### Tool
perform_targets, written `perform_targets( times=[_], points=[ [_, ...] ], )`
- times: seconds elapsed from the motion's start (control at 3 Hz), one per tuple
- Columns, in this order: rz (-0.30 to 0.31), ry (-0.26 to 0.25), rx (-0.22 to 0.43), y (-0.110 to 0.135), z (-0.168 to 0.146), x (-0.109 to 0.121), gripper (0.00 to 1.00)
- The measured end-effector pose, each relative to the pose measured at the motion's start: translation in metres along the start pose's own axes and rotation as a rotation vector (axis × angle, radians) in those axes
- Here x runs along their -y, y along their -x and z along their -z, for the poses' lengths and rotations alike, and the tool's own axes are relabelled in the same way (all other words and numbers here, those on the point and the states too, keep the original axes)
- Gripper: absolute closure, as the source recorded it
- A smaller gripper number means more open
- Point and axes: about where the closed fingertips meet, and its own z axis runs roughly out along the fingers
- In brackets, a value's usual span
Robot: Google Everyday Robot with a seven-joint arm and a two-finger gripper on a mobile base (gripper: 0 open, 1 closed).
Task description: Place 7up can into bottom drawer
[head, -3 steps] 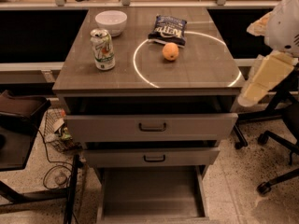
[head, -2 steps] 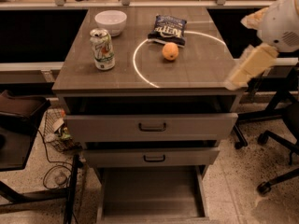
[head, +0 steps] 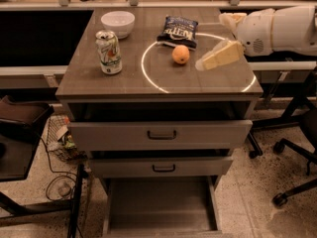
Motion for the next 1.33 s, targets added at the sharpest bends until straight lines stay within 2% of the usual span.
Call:
perform_targets(
  times=[0.33, 0.67, 1.0, 1.33],
  points=[
    [-0.052, 0.032, 0.095, -0.001, -0.018, -0.002, 0.0],
    [-0.052, 0.033, 0.095, -0.001, -0.018, -0.002, 0.0],
    [-0.048, 0.064, 0.12, 0.007, -0.037, -0.009, 0.0],
    [-0.038, 0.133, 0.208, 0.028, -0.076, -0.017, 0.0]
  ],
)
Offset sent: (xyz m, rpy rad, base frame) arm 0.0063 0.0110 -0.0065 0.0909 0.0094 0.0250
